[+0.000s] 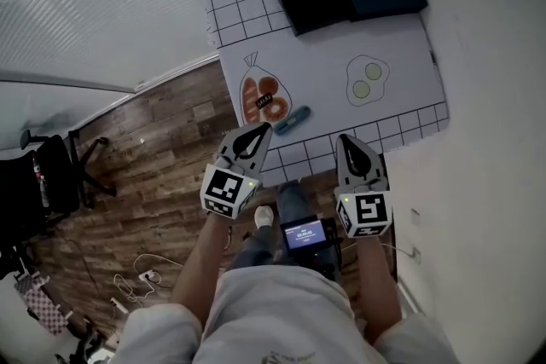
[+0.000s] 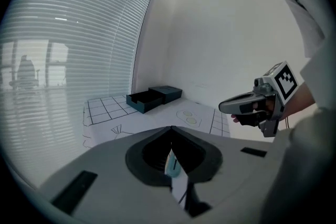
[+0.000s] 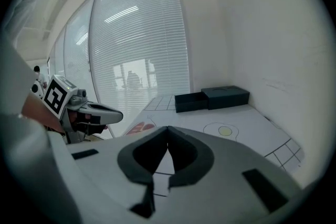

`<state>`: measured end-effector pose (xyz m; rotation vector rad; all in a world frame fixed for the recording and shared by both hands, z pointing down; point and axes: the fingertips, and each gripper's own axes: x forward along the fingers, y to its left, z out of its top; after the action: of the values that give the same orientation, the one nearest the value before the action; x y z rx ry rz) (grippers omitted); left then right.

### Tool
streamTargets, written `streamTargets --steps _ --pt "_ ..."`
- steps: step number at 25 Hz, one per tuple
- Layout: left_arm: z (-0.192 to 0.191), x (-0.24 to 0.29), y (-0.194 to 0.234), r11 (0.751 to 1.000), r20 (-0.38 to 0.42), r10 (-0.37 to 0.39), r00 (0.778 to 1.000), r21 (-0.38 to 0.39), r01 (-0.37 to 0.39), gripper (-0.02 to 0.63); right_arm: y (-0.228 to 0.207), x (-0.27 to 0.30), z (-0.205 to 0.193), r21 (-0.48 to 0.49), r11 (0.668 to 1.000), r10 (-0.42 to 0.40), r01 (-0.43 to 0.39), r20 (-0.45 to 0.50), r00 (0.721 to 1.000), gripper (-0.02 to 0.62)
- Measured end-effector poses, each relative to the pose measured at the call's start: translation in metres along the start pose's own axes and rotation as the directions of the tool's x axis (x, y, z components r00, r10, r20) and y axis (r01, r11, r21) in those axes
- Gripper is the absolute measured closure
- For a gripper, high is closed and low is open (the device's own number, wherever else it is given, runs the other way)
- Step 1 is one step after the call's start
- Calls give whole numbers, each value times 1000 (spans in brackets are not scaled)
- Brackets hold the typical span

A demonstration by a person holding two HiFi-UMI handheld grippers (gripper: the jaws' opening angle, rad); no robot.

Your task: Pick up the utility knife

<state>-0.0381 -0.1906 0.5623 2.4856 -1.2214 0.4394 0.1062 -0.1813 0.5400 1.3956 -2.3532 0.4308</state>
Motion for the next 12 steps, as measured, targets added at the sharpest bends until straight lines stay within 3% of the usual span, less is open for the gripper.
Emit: streamTargets --steps 12 --pt "-45 35 -4 995 -155 -27 987 90 41 597 16 27 -30 29 996 84 -83 -37 996 588"
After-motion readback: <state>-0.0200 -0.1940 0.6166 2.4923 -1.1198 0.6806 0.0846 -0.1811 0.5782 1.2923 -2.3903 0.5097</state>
